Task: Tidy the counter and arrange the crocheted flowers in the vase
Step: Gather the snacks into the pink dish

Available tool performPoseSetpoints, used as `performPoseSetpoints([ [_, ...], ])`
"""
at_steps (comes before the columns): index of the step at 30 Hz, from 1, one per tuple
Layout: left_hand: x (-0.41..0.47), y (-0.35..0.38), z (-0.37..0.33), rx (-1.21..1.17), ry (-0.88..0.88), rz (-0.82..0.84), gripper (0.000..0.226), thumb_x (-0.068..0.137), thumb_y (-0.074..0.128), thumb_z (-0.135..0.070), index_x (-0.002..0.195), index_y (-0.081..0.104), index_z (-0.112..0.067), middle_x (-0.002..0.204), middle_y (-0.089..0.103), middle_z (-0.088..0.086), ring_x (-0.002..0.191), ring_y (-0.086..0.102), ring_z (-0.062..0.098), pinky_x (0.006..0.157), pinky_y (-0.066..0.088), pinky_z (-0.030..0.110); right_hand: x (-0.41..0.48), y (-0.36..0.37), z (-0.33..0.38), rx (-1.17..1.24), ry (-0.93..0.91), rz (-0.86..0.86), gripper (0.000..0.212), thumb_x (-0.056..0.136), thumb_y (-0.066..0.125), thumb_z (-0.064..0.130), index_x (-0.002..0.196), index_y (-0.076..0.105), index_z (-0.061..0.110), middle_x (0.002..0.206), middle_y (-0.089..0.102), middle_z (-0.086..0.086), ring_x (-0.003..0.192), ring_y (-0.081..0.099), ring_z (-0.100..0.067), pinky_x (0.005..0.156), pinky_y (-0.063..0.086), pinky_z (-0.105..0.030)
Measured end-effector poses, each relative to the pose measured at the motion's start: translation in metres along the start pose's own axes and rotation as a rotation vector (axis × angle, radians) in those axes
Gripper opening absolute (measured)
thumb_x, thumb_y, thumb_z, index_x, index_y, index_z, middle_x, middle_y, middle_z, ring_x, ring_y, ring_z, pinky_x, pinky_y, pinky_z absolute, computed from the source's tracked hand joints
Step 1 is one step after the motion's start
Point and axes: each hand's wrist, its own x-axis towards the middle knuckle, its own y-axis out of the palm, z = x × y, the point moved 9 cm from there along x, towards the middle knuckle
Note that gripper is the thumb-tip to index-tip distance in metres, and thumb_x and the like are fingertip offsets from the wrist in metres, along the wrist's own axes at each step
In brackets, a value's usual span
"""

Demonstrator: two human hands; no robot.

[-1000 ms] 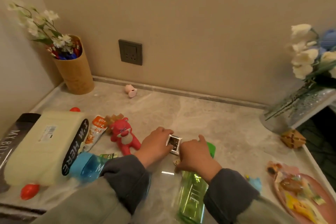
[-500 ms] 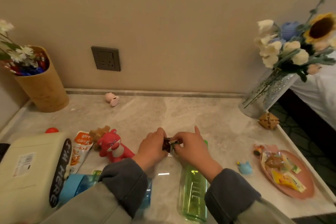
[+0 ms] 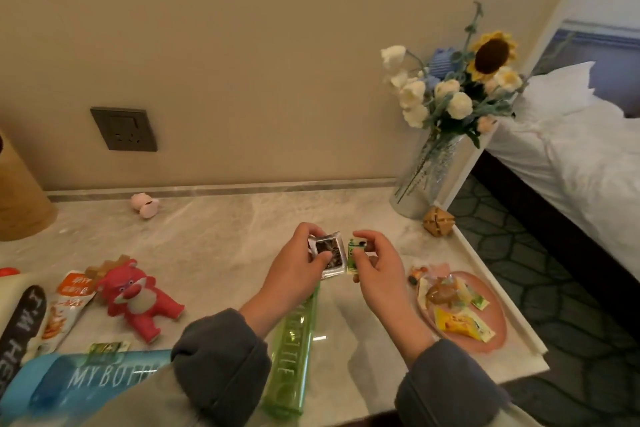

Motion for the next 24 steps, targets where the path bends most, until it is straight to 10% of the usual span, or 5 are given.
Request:
performPoseSetpoints([
  [16,-0.024,0.226,-0.065,0.077,-0.023,0.153,0.022,0.091,0.055,-0.018,0.100,0.047,-0.036,0.082,0.053,-0.010,0.082,0.060,0.017,0.068,0.042,0.029,-0.011,-0.215,-0.113,-0.401,0.106,-0.085,0.023,0.091,0.058,0.020,0.100,0.057,0.041,0.086,0.062,0.016,0.076,0.057,-0.002,0.062,0.038,-0.018],
  [24,-0.021,0.254,-0.066,0.200,-0.032,0.139,0.053,0.091,0.054,-0.017,0.136,0.044,-0.042,0.130,0.057,-0.018,0.114,0.055,0.004,0.094,0.041,0.019,0.006,-0.222,-0.147,-0.548,0.135,0.086,0.030,0.090,0.057,0.026,0.118,0.059,0.034,0.098,0.066,0.008,0.091,0.062,-0.014,0.075,0.051,-0.031],
])
